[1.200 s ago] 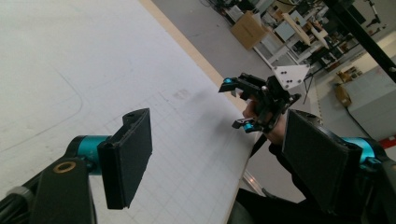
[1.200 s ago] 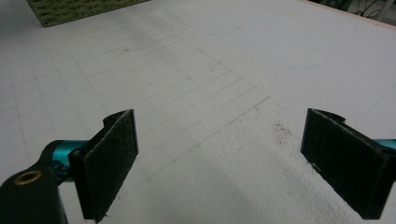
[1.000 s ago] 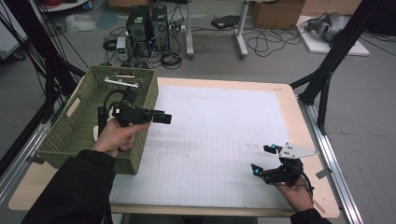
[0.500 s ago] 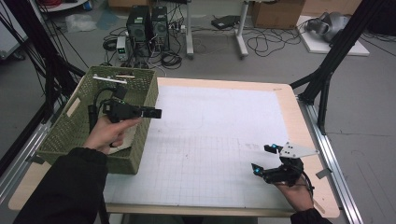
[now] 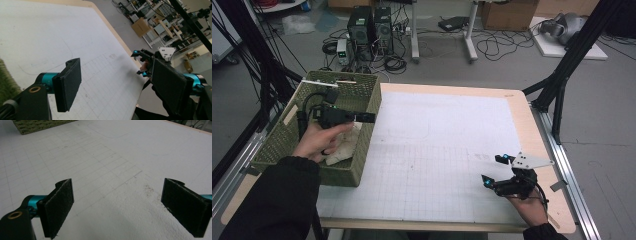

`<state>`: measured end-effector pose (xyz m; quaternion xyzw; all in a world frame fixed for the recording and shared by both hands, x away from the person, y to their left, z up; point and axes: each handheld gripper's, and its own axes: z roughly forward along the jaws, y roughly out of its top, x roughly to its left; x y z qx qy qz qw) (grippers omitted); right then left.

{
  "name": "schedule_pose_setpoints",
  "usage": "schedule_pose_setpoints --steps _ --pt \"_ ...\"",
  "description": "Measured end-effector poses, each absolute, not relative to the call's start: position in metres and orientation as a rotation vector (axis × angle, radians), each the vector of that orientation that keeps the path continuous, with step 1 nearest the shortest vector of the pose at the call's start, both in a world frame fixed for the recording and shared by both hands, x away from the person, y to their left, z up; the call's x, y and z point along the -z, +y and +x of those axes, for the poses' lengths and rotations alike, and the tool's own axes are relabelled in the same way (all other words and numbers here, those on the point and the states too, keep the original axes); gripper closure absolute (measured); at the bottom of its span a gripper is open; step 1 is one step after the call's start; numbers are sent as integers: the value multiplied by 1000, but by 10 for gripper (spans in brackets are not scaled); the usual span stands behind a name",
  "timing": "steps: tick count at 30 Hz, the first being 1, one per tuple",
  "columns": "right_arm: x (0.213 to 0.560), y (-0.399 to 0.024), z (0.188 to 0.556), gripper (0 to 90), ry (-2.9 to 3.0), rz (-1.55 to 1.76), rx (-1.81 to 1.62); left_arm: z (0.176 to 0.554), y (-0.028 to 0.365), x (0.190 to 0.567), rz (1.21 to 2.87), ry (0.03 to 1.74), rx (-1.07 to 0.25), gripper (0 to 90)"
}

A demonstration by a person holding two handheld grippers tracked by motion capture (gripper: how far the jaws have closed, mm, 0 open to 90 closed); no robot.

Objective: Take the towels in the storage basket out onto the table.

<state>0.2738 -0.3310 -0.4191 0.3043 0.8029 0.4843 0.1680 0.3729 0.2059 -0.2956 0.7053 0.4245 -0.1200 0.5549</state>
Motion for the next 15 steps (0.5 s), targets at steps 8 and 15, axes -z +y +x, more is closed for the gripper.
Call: schedule_pose_setpoints --steps 8,15 --pt "419 -331 274 102 2286 874 -1381 373 220 298 1654 1034 250 246" --pt "419 -330 273 102 2287 873 -1379 374 235 304 1653 1090 199 249"
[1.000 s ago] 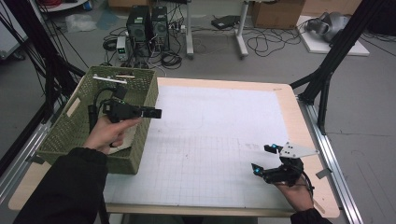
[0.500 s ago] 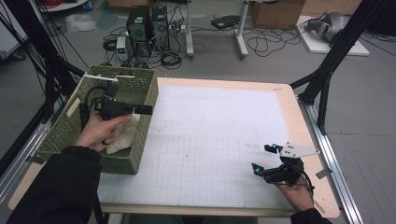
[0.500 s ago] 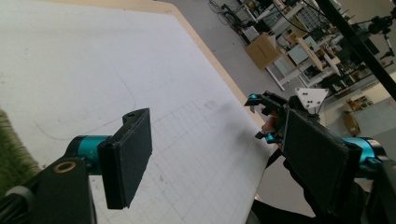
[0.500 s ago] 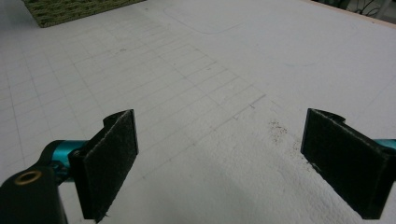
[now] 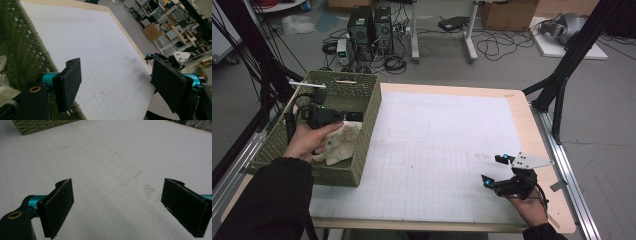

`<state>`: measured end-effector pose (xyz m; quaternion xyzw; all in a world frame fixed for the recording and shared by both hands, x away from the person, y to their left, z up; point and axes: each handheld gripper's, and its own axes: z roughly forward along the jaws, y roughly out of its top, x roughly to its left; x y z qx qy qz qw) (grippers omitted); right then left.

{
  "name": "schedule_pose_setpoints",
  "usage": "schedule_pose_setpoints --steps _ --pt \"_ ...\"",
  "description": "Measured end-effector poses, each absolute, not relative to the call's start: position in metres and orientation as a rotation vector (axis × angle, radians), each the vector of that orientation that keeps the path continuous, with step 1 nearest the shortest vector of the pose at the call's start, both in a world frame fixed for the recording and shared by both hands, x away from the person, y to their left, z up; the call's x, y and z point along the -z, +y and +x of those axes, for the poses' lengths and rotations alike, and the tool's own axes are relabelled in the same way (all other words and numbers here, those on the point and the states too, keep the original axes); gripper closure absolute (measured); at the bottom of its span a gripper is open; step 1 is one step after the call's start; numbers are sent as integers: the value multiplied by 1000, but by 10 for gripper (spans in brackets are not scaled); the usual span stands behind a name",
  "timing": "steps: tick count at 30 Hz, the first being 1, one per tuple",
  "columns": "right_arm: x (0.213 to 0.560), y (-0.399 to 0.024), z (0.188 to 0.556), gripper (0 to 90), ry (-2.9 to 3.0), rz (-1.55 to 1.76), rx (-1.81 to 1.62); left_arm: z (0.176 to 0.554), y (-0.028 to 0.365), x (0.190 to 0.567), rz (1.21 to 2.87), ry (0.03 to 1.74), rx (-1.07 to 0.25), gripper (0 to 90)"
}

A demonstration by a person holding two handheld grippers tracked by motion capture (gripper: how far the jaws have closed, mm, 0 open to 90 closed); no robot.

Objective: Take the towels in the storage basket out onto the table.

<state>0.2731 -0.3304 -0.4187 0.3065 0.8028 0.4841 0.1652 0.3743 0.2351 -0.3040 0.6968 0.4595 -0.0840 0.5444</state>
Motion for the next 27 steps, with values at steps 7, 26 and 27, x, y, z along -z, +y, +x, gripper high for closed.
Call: schedule_pose_setpoints --steps 7,26,27 --pt "420 -331 274 102 2290 862 -1381 376 249 312 1653 1133 158 256" --pt "420 -329 277 102 2291 871 -1378 377 267 318 1676 1198 58 258" --pt "420 -330 277 102 2289 876 -1379 377 268 319 1678 1199 51 258"
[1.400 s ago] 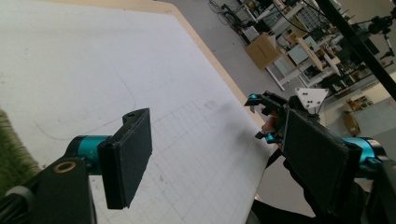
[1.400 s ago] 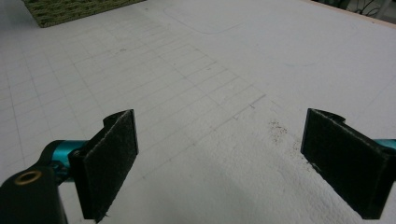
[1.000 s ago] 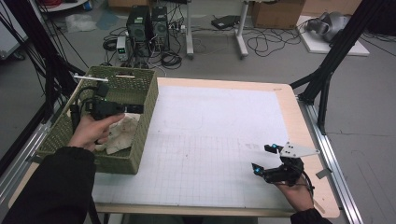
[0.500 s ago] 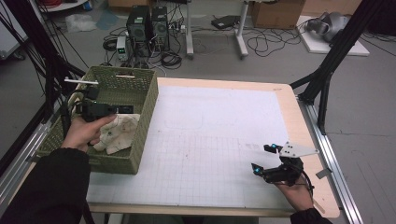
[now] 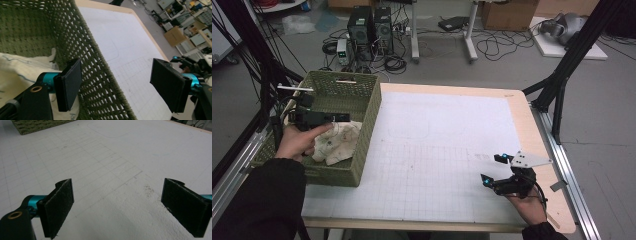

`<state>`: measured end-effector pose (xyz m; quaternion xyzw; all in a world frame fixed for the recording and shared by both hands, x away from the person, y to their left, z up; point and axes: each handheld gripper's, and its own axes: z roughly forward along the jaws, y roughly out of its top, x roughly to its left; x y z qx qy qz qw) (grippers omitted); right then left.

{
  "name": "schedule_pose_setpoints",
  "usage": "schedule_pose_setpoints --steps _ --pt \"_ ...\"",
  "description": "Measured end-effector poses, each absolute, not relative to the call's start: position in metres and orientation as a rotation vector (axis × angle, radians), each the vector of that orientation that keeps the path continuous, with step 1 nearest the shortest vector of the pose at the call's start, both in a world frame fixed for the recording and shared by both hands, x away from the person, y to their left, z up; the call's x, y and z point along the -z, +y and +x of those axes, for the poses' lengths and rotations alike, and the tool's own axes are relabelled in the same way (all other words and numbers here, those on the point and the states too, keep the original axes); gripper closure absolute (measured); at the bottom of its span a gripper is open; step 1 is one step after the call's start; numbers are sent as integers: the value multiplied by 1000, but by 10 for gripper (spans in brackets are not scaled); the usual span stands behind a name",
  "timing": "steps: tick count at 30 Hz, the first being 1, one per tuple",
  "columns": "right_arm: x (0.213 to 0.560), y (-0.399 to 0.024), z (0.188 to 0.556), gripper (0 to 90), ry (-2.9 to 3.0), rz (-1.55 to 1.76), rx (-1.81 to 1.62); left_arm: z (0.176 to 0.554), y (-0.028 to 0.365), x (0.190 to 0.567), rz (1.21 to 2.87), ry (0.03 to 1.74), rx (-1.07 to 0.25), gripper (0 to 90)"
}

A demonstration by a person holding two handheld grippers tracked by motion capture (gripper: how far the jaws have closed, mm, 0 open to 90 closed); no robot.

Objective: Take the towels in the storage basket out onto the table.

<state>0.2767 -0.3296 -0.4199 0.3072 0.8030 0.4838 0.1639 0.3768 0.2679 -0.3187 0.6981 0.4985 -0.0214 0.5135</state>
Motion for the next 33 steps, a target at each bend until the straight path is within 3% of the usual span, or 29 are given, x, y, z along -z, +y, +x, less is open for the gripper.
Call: schedule_pose_setpoints --steps 33 --pt "420 -330 280 102 2285 879 -1384 370 289 325 1726 1269 -95 258"
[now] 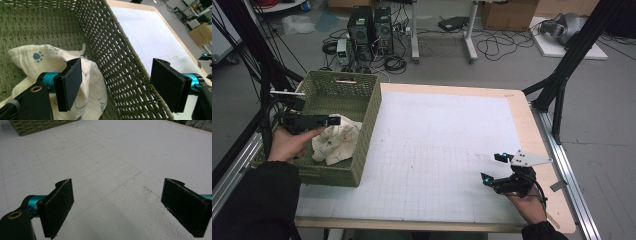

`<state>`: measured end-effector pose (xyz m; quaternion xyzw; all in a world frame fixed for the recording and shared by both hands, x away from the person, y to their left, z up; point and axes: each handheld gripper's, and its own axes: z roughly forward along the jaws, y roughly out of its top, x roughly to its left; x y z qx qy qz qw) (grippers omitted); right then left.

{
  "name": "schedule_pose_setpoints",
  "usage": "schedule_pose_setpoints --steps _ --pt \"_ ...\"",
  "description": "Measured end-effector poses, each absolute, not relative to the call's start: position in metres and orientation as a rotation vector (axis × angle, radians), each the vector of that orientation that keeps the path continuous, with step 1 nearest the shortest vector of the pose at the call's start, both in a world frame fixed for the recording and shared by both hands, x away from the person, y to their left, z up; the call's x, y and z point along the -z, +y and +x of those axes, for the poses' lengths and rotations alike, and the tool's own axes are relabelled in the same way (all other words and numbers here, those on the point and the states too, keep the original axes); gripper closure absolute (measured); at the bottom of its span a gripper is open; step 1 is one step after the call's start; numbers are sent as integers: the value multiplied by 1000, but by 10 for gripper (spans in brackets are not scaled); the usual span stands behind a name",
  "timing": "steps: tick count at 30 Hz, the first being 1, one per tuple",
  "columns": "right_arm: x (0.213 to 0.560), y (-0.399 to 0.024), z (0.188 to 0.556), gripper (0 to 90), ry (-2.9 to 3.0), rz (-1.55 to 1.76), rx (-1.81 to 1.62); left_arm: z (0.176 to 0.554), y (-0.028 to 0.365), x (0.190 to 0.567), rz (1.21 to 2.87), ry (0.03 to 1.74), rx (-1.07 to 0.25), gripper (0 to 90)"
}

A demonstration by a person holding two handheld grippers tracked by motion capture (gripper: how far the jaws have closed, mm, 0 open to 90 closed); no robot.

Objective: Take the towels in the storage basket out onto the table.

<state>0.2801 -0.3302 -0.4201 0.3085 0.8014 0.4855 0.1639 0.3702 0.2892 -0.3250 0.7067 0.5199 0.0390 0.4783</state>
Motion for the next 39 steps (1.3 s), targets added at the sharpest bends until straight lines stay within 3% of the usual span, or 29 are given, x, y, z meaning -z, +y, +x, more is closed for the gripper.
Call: schedule_pose_setpoints --steps 39 --pt "421 -330 283 102 2286 884 -1371 373 296 336 1831 1335 -257 267"
